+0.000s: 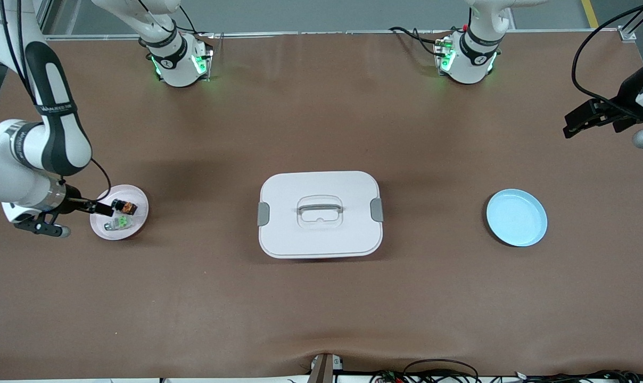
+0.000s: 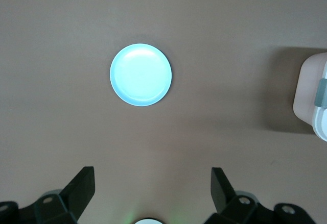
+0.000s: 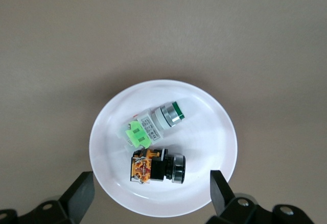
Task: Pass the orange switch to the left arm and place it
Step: 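Reach the right gripper down over the orange switch on the white plate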
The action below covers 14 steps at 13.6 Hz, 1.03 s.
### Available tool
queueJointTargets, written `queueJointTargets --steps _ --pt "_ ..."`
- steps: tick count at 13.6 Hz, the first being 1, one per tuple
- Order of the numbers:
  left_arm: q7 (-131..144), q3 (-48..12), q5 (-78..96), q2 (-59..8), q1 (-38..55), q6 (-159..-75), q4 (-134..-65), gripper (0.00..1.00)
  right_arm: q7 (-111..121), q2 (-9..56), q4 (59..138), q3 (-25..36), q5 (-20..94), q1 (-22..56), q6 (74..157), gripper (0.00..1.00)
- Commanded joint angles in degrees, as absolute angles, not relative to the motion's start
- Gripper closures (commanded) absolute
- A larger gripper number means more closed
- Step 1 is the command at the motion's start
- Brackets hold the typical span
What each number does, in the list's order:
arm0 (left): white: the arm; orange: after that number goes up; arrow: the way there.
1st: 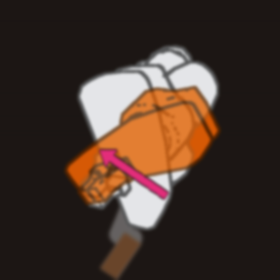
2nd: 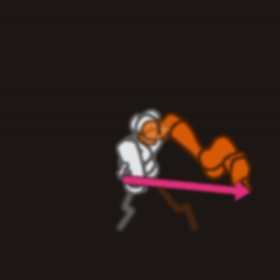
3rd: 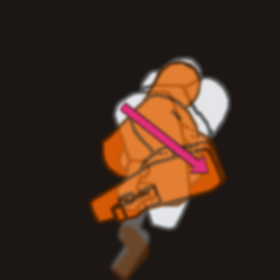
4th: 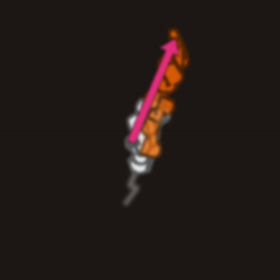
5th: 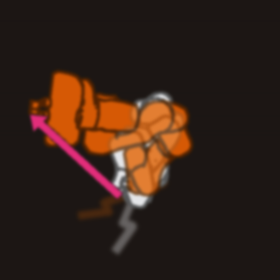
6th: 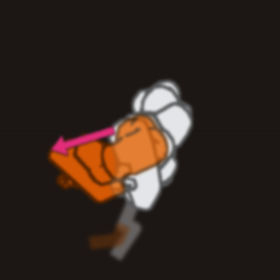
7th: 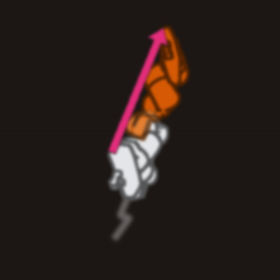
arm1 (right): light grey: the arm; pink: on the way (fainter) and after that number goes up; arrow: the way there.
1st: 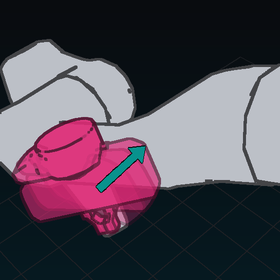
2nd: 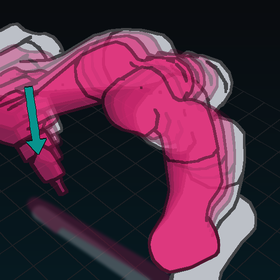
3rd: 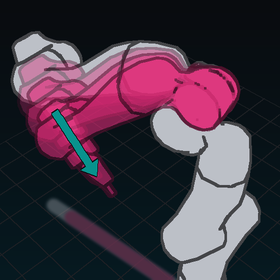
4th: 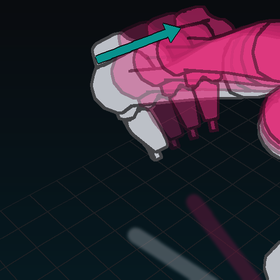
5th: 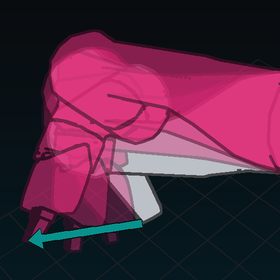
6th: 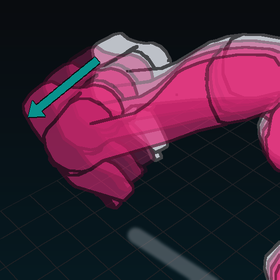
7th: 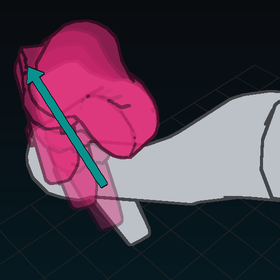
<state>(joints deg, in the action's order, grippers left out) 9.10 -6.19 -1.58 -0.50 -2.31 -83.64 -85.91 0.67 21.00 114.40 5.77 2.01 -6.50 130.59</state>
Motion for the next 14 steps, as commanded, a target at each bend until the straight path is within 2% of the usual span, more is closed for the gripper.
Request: queueJointTargets --steps 1,4,14 --pt "9.4 -6.3 -1.8 -0.8 -2.3 -82.8 -84.9 0.00 0.1 22.0 116.1 5.5 2.7 -6.4 132.4 0.00" --pt "9.2 -6.2 -2.1 -0.7 -2.5 -82.8 -84.6 0.00 -1.0 23.8 117.4 5.5 2.8 -6.5 136.0 0.00" --pt "9.7 -6.3 -2.2 -0.6 -2.3 -82.7 -85.0 0.00 -1.8 27.8 117.9 5.4 2.8 -6.1 135.6 0.00"
